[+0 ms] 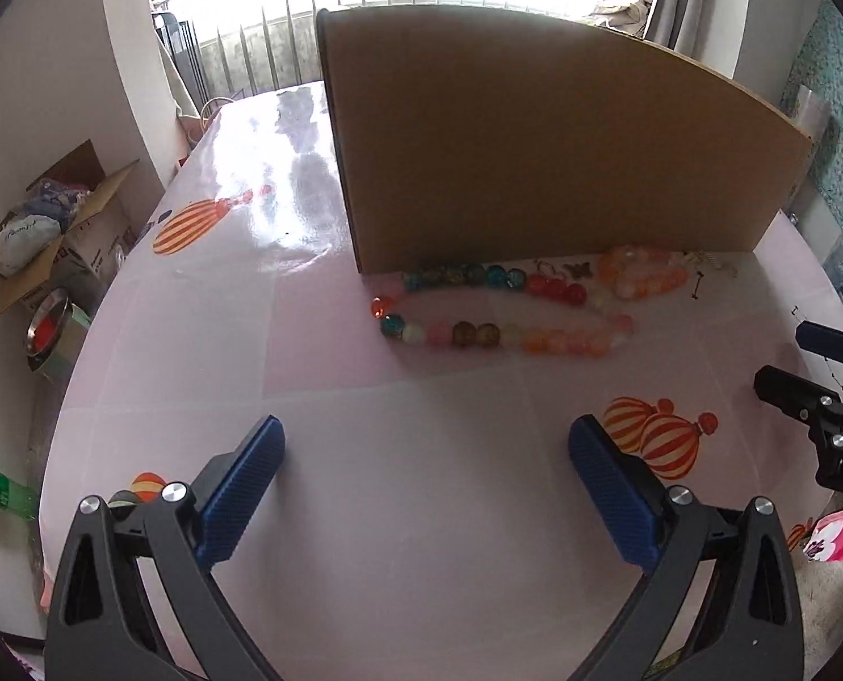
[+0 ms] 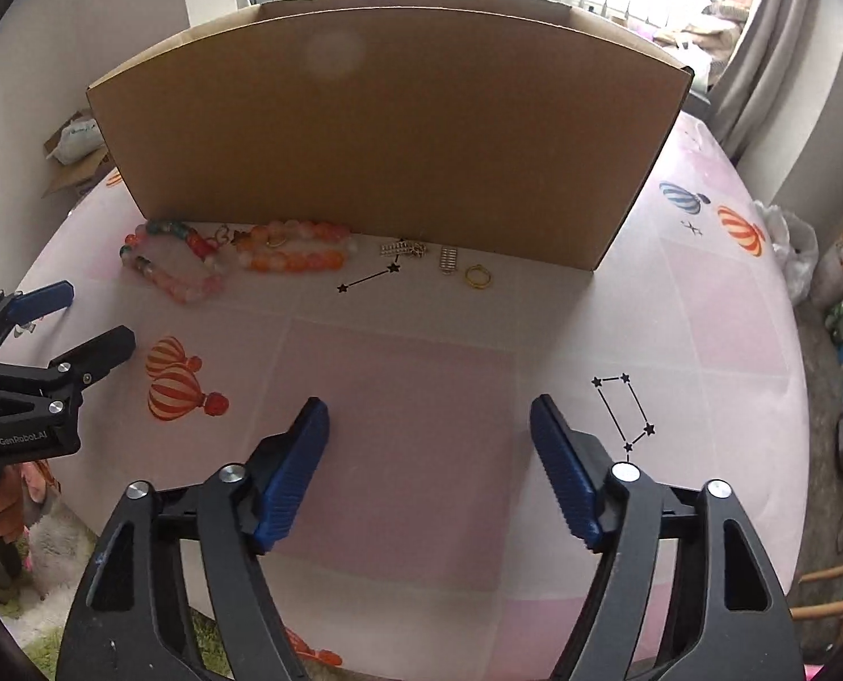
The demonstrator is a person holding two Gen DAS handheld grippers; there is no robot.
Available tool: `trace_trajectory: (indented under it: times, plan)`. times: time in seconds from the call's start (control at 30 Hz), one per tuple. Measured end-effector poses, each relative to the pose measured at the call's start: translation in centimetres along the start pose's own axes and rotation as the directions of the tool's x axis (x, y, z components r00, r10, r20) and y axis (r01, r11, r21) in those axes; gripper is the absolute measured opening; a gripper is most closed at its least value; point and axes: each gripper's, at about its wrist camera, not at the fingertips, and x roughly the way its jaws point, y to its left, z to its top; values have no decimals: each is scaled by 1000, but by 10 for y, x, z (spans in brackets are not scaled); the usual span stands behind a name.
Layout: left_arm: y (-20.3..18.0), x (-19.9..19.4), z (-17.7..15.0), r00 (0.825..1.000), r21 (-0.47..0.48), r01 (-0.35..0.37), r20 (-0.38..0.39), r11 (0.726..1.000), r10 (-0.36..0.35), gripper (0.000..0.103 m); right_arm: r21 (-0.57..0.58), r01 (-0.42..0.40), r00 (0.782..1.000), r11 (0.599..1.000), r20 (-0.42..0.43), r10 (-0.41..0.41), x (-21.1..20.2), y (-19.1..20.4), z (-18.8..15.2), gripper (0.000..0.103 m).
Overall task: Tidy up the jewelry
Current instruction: 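Move the right tool to the multicolour bead bracelet and grasp it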
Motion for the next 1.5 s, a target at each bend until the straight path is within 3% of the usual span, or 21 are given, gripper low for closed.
trace_trajectory:
  times: [0.13,0.5,0.63,0.83,0.9,0.97,1.27,1.37,1.5]
  plan:
    - [1,-1,-3,1000,-9,-3,8,1000,3,99,28,14,1000,1000,-18,-14,9,-6,4,94]
    - [7,-5,-3,1000,16,20,24,1000,-20,99,42,-30,1000,999,-3,30,16,-24,9,95]
    - [16,-12,12,998,-40,40,58,998,-38,97,70,-57,998,996,8,56,13,-38,7,95]
    - [9,11,44,998,-36,-34,44,999,36,97,101,-174,983,980,80,166,4,-32,21,95]
    - [4,25,45,997,-4,-75,6,997,75,97,91,-196,978,976,94,187,4,-31,26,94]
    - [4,23,39,998,5,-70,4,998,70,97,87,-212,974,973,106,203,-3,-25,21,94]
    - [20,-7,4,1000,2,2,-29,1000,-2,91,68,-284,953,956,131,274,-6,-11,34,80]
    - [23,-17,-5,1000,7,3,-19,1000,-2,83,55,-336,935,940,137,326,-6,-3,37,76]
    - [22,-27,-12,1000,20,9,15,1000,-10,64,30,-425,902,905,97,421,-3,30,33,65]
